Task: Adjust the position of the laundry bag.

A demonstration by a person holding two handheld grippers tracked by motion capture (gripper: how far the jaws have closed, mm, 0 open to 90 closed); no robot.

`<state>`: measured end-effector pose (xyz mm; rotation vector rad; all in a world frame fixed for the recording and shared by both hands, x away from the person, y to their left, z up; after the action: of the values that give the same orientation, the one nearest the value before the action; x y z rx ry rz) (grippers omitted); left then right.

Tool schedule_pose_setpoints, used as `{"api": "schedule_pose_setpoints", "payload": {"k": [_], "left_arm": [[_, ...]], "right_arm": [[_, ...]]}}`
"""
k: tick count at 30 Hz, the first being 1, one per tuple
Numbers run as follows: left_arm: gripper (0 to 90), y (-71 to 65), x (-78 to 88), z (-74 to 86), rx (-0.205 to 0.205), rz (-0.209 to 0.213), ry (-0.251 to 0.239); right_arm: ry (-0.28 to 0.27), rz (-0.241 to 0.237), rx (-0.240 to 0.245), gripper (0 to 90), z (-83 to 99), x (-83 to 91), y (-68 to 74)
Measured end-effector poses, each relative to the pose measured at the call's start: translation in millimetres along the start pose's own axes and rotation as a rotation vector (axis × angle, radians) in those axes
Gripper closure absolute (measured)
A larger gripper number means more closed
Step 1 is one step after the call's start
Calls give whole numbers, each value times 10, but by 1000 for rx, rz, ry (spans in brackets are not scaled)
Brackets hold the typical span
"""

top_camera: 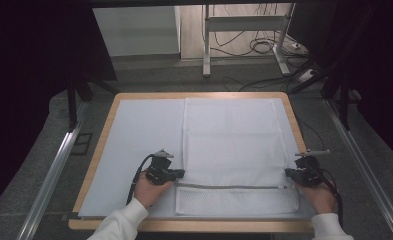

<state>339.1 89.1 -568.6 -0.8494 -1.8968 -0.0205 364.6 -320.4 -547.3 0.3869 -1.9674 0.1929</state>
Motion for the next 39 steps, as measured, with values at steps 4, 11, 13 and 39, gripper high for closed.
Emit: {"api": "schedule_pose_setpoints", "payload": {"k": [4,11,13,39], "left_arm": [[898,31,34,18,8,-2,-5],[898,77,78,59,16,-5,-7],[898,98,95,74,18,-6,-8],[898,328,317,220,66,-24,-27]], "right_arm": [[1,-7,5,881,-13,-23,36],[-5,-23,13,881,-31,-32,101],[-8,-30,15,881,-38,-31,125],[-26,-72,71,881,-165,-124,488]]}}
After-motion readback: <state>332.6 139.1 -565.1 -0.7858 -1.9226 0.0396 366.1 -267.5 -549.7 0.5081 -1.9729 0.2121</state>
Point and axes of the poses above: each handheld gripper's, and its own axes: x roughly backward along the jaws, z roughly out of its underside, y roughly to its left, the point moved 6 cm from there along -x, roughly forward along the jaws, and after that the axes turned 10 degrees about y, right-handed, at the moved point
